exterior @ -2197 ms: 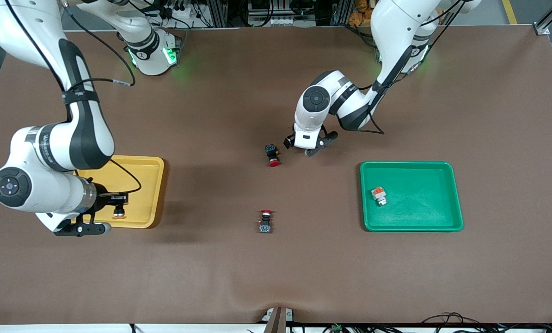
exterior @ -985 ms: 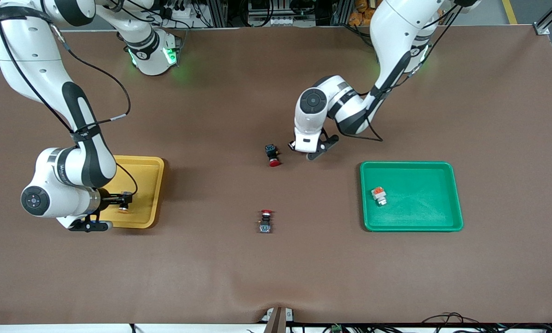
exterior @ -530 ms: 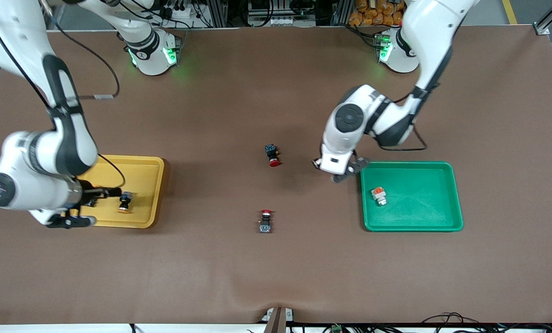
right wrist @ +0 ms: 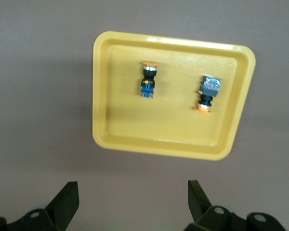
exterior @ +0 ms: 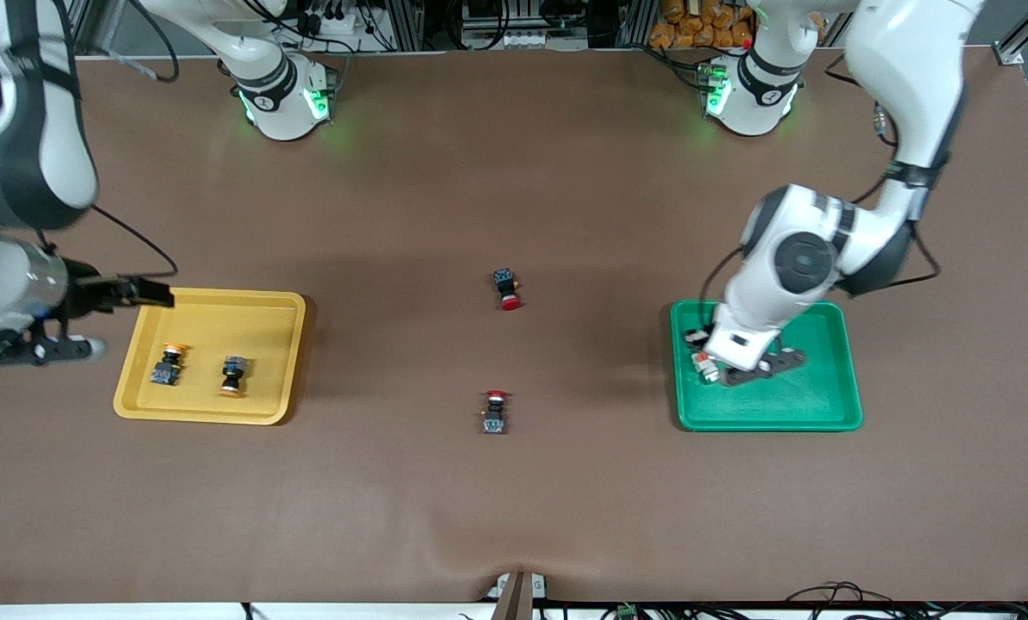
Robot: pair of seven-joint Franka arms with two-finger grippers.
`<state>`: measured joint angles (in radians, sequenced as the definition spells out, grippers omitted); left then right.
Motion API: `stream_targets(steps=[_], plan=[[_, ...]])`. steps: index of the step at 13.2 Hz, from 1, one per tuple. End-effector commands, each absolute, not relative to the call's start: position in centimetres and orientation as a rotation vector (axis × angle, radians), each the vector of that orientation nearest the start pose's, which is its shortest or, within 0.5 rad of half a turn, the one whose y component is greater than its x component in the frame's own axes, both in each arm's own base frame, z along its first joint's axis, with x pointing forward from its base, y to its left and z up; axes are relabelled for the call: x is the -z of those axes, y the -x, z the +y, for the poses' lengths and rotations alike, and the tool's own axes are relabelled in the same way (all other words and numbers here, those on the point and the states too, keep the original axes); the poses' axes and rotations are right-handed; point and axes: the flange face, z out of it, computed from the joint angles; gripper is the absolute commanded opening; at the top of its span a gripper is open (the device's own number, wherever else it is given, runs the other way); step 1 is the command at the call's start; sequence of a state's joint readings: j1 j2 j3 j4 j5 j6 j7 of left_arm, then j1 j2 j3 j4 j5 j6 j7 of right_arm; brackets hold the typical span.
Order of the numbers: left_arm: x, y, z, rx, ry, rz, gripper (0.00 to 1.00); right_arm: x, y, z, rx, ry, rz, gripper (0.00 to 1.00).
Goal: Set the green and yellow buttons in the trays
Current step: 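Place the green-based green button in the green tray with the left gripper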
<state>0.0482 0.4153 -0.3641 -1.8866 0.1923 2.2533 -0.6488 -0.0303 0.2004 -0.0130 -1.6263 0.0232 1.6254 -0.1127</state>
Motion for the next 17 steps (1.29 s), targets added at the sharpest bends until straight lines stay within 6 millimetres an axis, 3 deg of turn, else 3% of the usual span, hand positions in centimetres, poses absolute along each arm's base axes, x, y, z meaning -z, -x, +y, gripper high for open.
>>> stream_targets(steps=[1,3,6,10,15,16,17], plan=[[-29.2,-61.0,-14.4,-0.037,3.106,-0.274,0.00,-51.8,-55.6,-2.6,-0.252,3.087,-0.114,1.00],[-27.9,-61.8,-11.6,-0.054,3.120,-0.214,0.00,-53.8,-53.5,-2.5,-0.212,3.092,-0.115,1.00],[-24.9,-62.5,-9.3,-0.030,3.129,-0.134,0.00,-58.3,-52.9,-3.1,-0.212,3.094,-0.080,1.00],[-21.7,-62.6,-8.9,-0.009,3.102,-0.042,0.02,-63.7,-51.7,-2.9,-0.226,3.092,-0.086,1.00],[-19.2,-62.2,-8.3,-0.028,3.080,0.015,0.11,-64.3,-51.1,-2.9,-0.275,3.096,0.117,1.00],[-19.2,-62.3,-7.9,-0.026,3.079,0.007,0.18,-64.6,-51.2,-2.8,-0.265,3.104,0.116,1.00],[-19.3,-62.4,-8.0,-0.021,3.081,0.004,0.40,-65.2,-51.4,-2.8,-0.242,3.113,0.118,1.00]])
